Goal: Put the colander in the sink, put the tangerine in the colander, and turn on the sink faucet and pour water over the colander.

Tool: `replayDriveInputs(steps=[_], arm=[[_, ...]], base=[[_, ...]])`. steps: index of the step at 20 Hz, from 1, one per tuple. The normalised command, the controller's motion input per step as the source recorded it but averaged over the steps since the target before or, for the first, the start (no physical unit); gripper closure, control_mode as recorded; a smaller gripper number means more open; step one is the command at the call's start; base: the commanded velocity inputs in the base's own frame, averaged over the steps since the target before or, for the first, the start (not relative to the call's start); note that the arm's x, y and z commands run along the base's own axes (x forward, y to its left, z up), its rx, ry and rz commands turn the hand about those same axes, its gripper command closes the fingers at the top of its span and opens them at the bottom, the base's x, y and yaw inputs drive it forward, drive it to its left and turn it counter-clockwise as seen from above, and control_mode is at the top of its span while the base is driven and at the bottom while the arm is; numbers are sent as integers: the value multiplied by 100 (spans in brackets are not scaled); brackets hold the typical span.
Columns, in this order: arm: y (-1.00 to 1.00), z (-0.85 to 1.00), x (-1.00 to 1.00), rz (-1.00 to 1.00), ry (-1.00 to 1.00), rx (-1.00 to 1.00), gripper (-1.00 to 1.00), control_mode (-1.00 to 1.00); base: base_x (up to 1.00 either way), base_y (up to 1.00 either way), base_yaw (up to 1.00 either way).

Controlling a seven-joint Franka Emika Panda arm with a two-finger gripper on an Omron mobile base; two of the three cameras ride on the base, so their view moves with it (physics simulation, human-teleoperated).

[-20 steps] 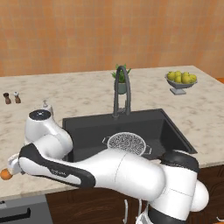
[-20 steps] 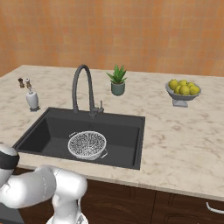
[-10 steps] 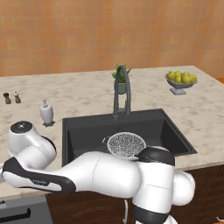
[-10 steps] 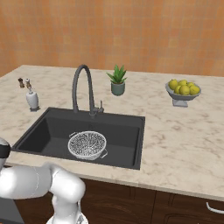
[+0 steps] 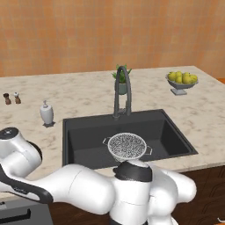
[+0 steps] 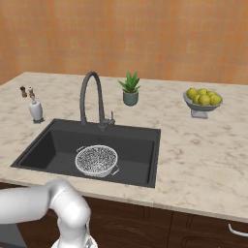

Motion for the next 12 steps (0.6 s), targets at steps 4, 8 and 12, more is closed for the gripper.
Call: replayDriveInputs(steps=[4, 8, 12], arm=[[9, -28, 20, -3, 0, -2, -100, -100], [0, -21, 15, -5, -2, 0, -100, -100], [0, -27, 29, -3, 0, 0, -100, -100]], base=[[0, 0, 0], [0, 0, 0], [0, 0, 0]])
